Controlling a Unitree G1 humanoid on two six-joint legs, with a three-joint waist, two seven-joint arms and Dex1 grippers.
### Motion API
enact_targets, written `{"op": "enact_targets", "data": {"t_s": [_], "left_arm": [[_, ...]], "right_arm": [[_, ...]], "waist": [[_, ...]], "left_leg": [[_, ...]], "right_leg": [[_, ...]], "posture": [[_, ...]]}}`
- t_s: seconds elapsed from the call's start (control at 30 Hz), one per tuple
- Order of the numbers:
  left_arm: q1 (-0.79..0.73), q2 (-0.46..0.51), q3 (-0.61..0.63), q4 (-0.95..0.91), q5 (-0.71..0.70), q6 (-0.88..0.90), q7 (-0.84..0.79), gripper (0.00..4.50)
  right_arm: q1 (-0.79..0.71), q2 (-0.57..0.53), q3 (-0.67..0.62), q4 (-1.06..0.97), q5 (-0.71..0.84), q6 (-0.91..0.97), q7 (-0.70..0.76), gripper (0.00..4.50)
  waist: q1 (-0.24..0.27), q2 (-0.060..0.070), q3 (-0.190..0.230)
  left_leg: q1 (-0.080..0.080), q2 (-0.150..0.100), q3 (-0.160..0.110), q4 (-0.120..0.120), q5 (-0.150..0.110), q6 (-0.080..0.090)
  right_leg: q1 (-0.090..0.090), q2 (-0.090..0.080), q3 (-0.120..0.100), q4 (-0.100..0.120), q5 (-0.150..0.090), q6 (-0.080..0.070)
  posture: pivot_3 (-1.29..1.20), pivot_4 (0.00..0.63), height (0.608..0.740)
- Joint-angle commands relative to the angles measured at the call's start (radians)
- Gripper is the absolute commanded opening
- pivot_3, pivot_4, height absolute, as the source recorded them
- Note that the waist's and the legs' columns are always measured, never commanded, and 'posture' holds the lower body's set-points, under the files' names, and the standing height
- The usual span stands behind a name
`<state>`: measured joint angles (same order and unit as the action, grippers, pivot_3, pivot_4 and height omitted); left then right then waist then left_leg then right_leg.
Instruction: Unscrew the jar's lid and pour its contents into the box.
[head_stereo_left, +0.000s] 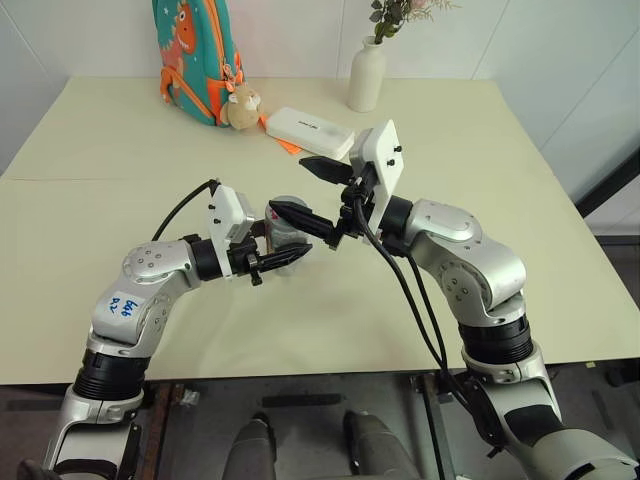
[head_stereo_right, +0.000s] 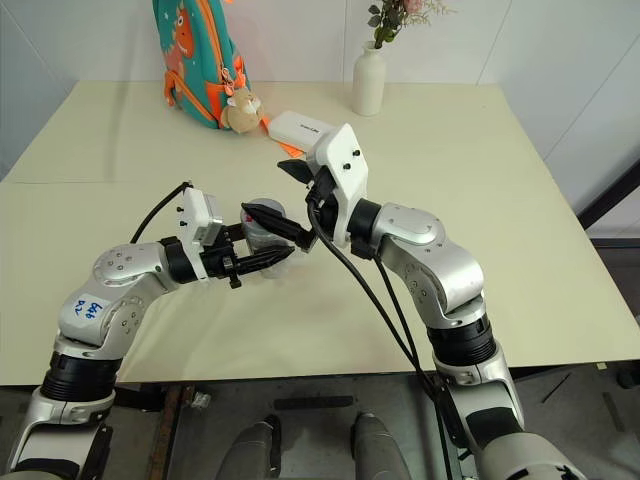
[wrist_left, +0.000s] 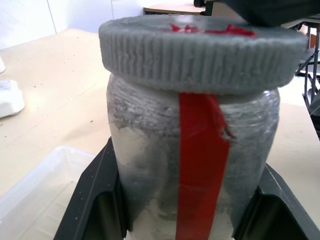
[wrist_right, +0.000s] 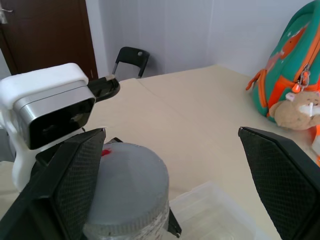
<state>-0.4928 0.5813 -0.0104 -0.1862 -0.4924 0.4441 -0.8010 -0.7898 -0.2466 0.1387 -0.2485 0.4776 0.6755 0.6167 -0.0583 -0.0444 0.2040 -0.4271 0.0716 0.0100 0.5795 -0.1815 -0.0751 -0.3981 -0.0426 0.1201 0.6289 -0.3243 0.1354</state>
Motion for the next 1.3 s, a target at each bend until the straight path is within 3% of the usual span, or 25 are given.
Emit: {"op": "enact_targets", "data": {"t_s": [0.03,0.63,0.73,0.87,1.1,1.3], "left_arm": [[-0.022,-0.017,0.035,-0.026,-0.014,-0.018,0.005,1.98],[-0.025,-0.039,0.043,-0.005,0.001,-0.024,-0.006,1.98],[-0.027,-0.043,0.048,-0.018,-0.008,-0.016,-0.001,1.98],[-0.033,-0.049,0.055,-0.024,-0.016,-0.010,0.000,1.98],[-0.031,-0.042,0.071,-0.017,-0.066,-0.001,-0.068,1.98],[-0.054,0.003,0.072,-0.008,-0.185,0.037,-0.283,1.98]], "right_arm": [[-0.002,-0.004,0.015,-0.054,0.030,0.037,0.017,4.50],[0.008,-0.007,0.018,-0.051,0.020,0.019,0.040,4.50],[0.012,-0.002,0.018,-0.058,0.027,0.020,0.041,3.91],[0.019,-0.003,0.017,-0.061,0.037,0.030,0.046,2.59],[-0.004,-0.057,0.013,-0.014,0.046,0.014,0.140,2.55],[-0.080,-0.157,0.026,0.078,0.090,-0.060,0.413,2.55]], "waist": [[0.001,0.000,0.000],[0.001,0.000,0.000],[0.001,0.000,0.000],[0.001,0.000,0.000],[0.001,0.000,0.000],[-0.001,0.000,0.000]], "left_leg": [[0.000,0.000,0.000,0.000,0.000,0.000],[0.000,0.000,0.000,0.000,0.000,0.000],[0.000,0.000,0.000,0.000,0.000,0.000],[0.000,0.000,0.000,0.000,0.000,0.000],[0.000,0.000,0.000,0.001,0.000,0.000],[0.000,0.000,-0.001,0.001,0.000,0.000]], "right_leg": [[0.000,0.000,0.000,0.000,0.000,0.000],[0.000,0.000,0.000,0.000,0.000,0.000],[0.000,0.000,0.000,0.000,0.000,0.000],[0.000,0.000,0.000,0.000,0.000,0.000],[0.000,0.000,0.000,0.000,0.000,0.000],[0.000,0.001,-0.001,0.000,0.000,0.000]], "posture": [[0.00,0.150,0.740],[0.00,0.150,0.740],[0.00,0.150,0.740],[0.00,0.150,0.740],[0.00,0.150,0.740],[0.00,0.150,0.740]]}}
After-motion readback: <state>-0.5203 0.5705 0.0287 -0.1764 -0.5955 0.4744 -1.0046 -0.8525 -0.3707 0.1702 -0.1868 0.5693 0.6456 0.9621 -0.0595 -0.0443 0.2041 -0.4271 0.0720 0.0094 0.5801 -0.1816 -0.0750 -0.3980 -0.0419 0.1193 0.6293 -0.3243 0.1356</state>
